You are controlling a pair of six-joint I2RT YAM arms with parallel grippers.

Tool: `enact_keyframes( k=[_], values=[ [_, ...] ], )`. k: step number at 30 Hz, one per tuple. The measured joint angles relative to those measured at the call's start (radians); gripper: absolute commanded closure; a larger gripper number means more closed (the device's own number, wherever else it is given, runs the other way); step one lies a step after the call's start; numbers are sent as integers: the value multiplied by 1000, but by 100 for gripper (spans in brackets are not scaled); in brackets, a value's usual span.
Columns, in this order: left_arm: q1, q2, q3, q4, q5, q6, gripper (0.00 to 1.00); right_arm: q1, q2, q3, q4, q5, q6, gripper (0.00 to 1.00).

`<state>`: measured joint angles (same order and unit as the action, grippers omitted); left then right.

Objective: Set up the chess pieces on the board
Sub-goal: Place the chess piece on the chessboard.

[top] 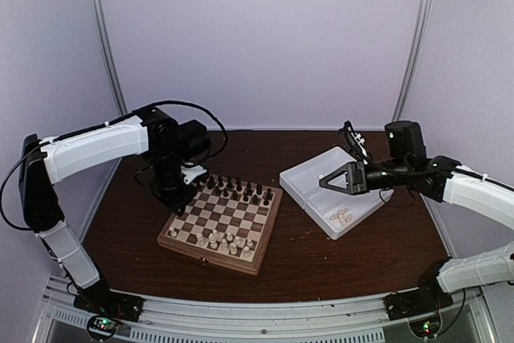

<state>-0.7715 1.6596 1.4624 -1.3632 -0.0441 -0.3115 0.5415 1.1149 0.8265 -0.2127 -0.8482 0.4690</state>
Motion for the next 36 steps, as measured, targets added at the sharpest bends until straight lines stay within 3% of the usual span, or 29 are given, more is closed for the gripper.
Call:
enact_keyframes(
  k=[6, 36],
  values=[
    [2, 101, 87, -72, 7, 26, 100, -17, -29, -7, -17, 1, -4, 100],
    [31, 370, 137, -138, -10, 103, 100, -56, -15, -8, -24, -4, -13, 100]
  ],
)
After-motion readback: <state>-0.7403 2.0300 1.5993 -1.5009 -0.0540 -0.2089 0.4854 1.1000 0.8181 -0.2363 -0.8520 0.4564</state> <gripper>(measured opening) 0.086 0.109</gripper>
